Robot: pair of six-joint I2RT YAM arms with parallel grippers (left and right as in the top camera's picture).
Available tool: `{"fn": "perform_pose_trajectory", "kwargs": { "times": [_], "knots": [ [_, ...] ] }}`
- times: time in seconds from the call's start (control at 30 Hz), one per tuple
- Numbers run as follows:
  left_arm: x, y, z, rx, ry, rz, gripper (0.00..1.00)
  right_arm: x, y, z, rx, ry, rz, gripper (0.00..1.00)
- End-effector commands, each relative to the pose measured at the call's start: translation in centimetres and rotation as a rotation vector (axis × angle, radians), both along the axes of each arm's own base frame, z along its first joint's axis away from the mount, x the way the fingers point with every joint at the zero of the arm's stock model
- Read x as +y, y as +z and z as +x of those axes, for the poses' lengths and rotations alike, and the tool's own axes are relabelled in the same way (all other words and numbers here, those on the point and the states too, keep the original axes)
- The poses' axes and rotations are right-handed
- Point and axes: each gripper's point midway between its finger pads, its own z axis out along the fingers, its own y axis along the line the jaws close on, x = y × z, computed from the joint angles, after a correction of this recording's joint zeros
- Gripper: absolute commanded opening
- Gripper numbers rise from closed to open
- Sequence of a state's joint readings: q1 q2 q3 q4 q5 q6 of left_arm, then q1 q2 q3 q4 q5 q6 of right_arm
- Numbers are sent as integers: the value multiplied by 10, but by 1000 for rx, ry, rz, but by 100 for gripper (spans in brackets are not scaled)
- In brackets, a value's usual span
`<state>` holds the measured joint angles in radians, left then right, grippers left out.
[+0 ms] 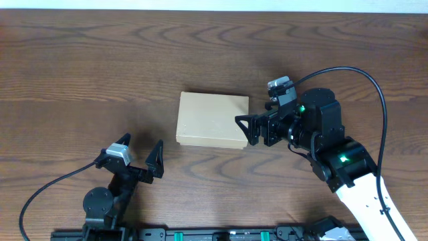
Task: Pack container
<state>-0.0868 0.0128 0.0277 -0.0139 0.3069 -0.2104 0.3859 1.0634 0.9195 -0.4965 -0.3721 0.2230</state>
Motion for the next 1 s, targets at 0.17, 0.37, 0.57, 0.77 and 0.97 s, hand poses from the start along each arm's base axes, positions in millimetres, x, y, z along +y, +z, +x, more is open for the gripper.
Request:
{"fn": "perform_pose_trajectory", "kwargs": {
  "times": [0.17, 0.37, 0.57, 0.77, 0.97],
  "knots": [
    [1, -17, 0, 52, 6, -6, 95, 2, 3, 0, -7, 6, 2, 99],
    [1, -17, 0, 52, 6, -6, 95, 3, 3, 0, -8, 6, 2, 99],
    [1, -17, 0, 52, 6, -6, 95, 2, 3, 0, -7, 6, 2, 99],
    [1, -17, 0, 52, 6, -6, 95, 3, 4, -5, -9, 13, -4, 99],
    [1, -17, 0, 52, 6, -6, 95, -16, 1, -20, -117, 20, -163, 99]
  ]
}}
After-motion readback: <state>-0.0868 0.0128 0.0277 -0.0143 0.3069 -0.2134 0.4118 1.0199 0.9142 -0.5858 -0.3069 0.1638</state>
